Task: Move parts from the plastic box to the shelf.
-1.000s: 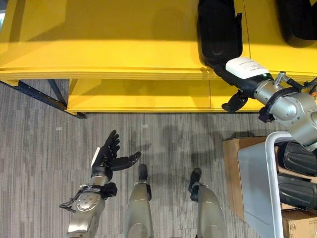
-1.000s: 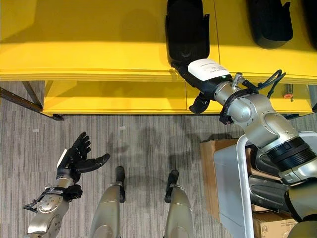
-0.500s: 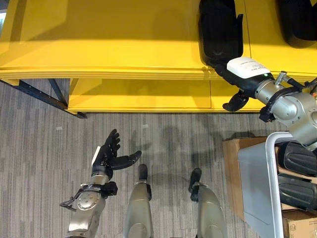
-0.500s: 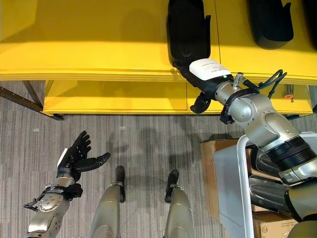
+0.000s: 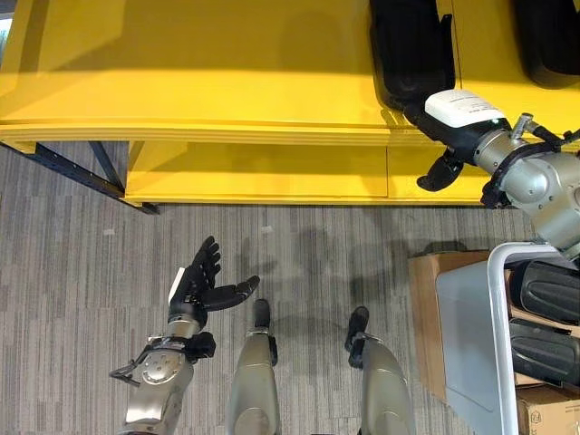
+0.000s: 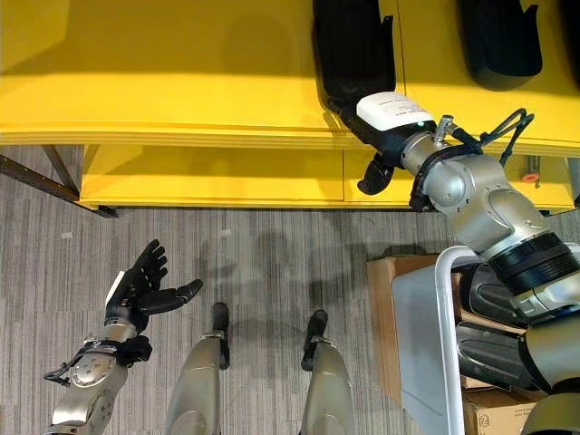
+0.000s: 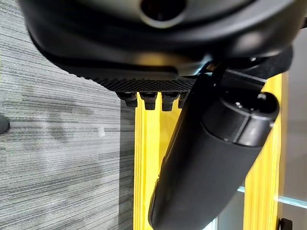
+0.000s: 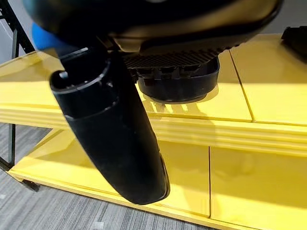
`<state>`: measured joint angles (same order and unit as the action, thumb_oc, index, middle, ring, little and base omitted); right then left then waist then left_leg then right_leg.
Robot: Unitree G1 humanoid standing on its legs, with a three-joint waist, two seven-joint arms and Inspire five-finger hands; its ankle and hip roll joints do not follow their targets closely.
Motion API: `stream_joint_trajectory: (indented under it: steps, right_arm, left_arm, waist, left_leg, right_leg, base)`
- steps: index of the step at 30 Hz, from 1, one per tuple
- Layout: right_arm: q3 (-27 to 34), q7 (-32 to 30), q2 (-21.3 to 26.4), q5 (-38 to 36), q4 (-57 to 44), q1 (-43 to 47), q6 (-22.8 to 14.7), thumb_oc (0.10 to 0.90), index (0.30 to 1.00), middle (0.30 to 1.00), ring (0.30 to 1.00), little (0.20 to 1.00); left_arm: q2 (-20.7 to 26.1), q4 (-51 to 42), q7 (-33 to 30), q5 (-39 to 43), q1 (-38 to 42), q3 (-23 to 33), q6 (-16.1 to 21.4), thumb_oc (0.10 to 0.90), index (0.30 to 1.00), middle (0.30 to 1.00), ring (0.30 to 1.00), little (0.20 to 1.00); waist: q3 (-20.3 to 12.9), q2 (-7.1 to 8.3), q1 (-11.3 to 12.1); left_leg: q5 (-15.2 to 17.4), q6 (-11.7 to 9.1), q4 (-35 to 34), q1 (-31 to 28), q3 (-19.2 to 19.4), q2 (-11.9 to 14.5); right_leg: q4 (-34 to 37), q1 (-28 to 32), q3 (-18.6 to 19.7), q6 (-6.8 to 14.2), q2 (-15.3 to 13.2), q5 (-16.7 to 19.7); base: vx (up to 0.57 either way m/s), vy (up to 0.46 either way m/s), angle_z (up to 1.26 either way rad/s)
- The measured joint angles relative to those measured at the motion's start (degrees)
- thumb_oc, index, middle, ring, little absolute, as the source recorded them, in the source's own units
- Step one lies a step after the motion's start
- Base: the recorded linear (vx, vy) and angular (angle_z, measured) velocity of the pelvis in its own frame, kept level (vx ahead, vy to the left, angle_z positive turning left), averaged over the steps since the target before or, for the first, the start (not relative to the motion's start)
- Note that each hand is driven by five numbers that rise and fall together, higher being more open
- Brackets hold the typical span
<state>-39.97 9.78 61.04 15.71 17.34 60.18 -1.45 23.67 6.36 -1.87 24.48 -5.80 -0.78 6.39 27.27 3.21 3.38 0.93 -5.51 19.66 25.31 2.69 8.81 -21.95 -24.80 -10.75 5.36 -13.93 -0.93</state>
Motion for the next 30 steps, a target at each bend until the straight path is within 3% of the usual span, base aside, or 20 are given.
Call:
stream_joint_trajectory:
  steps: [18,30]
  right_arm:
    - [-2.68,-0.01,0.00,0.00,1.91,3.66,0.36,0.900,1.000,1.000,1.000,1.000]
    - [-8.79,0.00,-0.01,0.52,6.11,10.08,0.43,0.900,1.000,1.000,1.000,1.000]
  left_arm:
    - [0.18,0.01,-0.07,0.04,-0.02,0.01,0.04,0.900,1.000,1.000,1.000,1.000]
    - [0.24,0.02,-0.14,0.08,-0.07,0.04,0.20,0.900,1.000,1.000,1.000,1.000]
  waist:
    - [0.08,-0.14,0.64]
    - [0.10,-0.15,1.46]
  left_leg:
    - [-0.05,-0.05,0.05,0.50,-0.03,-0.01]
    - [-0.07,-0.07,0.01,0.80,-0.22,-0.01]
  right_leg:
    - [0.07,-0.50,-0.10,0.00,0.01,0.02]
    - [0.10,-0.61,-0.30,-0.01,0.02,0.01]
  base:
    - [0.00,0.000,0.00]
    - [0.00,0.000,0.00]
